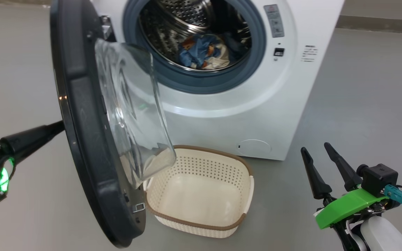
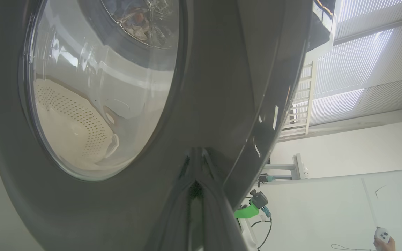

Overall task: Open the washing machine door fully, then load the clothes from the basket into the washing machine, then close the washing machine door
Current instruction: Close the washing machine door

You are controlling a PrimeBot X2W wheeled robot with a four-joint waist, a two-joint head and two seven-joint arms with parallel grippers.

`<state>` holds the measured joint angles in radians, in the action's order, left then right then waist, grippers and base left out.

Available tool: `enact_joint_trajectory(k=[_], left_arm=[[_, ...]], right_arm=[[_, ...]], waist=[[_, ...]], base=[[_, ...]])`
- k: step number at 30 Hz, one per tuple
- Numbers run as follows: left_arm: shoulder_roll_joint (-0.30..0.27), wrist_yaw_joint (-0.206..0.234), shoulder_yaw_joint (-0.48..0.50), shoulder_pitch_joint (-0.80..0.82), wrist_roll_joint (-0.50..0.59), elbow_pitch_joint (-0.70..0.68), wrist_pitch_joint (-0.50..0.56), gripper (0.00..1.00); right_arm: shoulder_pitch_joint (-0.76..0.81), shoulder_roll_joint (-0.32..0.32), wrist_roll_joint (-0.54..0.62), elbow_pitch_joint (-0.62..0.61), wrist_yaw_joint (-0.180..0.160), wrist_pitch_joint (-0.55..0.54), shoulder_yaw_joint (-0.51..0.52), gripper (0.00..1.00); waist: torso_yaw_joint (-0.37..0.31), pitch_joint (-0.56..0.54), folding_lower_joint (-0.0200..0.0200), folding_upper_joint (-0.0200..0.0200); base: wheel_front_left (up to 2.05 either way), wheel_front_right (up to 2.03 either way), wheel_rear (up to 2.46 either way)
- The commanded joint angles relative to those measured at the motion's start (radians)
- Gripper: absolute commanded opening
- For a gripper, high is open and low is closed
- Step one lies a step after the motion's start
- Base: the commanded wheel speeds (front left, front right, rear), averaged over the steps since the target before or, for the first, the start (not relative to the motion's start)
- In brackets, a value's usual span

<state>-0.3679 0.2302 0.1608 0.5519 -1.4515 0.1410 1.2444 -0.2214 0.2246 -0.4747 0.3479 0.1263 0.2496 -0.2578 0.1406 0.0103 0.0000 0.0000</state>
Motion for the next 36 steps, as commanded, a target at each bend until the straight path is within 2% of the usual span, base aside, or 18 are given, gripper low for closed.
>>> enact_joint_trajectory(k=[1, 11, 21, 28, 36], left_arm=[[-0.032, -0.002, 0.027, 0.012, -0.006, -0.03, -0.005, 0.0], [0.041, 0.022, 0.035, 0.022, -0.033, -0.047, -0.04, 0.0], [0.114, -0.008, 0.029, 0.066, -0.035, -0.037, -0.101, 0.0], [0.131, -0.033, 0.025, 0.105, -0.028, -0.01, -0.127, 0.0], [0.131, -0.049, 0.023, 0.12, -0.025, 0.01, -0.13, 0.0]], right_arm=[[-0.003, 0.006, -0.004, -0.021, 0.004, 0.012, -0.016, 1.0], [0.004, 0.008, -0.003, -0.024, 0.004, 0.012, -0.001, 1.0], [-0.005, 0.003, -0.002, -0.026, 0.004, 0.012, -0.001, 1.0], [-0.008, 0.0, 0.002, -0.029, 0.004, 0.012, 0.008, 1.0], [-0.007, -0.004, 0.003, -0.028, 0.004, 0.012, 0.016, 1.0]], waist=[[-0.027, -0.004, 0.0, 0.0], [-0.108, 0.0, 0.0, 0.0], [-0.174, 0.021, 0.0, 0.0], [-0.214, 0.036, 0.0, 0.0], [-0.224, 0.037, 0.0, 0.0]], base=[[0.0, 0.0, 0.0], [0.0, 0.0, 0.0], [0.0, 0.0, 0.0], [0.0, 0.0, 0.0], [0.0, 0.0, 0.0]])
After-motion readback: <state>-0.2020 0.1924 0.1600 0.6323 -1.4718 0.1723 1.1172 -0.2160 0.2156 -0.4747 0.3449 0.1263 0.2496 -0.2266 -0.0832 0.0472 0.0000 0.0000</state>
